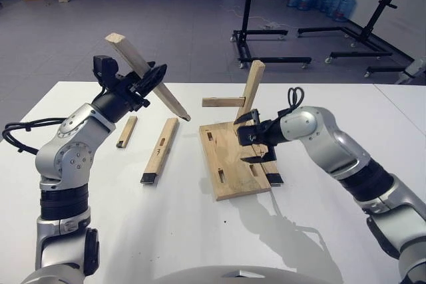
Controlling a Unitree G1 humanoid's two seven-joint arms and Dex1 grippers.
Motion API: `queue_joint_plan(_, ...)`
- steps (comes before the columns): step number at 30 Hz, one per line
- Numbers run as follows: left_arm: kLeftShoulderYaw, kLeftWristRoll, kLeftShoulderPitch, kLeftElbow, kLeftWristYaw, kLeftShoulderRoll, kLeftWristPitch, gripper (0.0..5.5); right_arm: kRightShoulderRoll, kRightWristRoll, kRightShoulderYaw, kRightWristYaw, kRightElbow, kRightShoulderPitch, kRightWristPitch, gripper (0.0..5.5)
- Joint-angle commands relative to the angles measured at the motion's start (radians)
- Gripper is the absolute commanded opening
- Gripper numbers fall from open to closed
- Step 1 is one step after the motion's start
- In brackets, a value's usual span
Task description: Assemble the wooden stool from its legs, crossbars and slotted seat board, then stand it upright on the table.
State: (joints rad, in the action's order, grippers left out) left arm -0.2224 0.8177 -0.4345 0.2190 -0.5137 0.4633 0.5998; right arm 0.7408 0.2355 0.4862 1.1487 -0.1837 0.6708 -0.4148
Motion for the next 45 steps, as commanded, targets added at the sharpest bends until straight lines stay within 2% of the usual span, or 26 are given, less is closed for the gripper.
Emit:
queue_joint_plan(1,0.032,0.028,-0.080,-0.093,-0.092,-0.004,0.041,2.02,0.014,-0.059,-0.107,-0.007,-0.021,-0.009,-0.073,5.40)
queue_joint_plan(8,0.093,-0.079,-0.283,-0.499,-0.396,-0.035,-0.118,2.02,-0.019,-0.160,-0.191,-0.069,-0.088,-0.156,-0.202,5.40)
queue_joint_plan(14,0.091,-0.201,-0.281,-0.815,-0.636,-0.029,-0.333,2.02,-0.015,-0.177,-0.169,-0.084,-0.061,-0.181,-0.188,5.40)
queue_joint_plan(17,0.060,-0.208,-0.269,-0.882,-0.668,-0.057,-0.378,2.02,-0.015,-0.182,-0.163,-0.088,-0.058,-0.188,-0.191,5.40)
queue_joint_plan(23,0.114,-0.319,-0.247,-0.871,-0.688,-0.125,-0.553,2.02,-0.021,-0.185,-0.157,-0.111,-0.075,-0.212,-0.202,5.40)
queue_joint_plan(27,0.130,-0.341,-0.234,-0.895,-0.715,-0.164,-0.580,2.02,-0.040,-0.183,-0.137,-0.129,-0.080,-0.217,-0.209,5.40)
queue_joint_plan(45,0.121,-0.394,-0.303,-1.063,-0.785,-0.208,-0.712,2.02,-0.068,-0.184,-0.086,-0.158,-0.091,-0.221,-0.216,5.40)
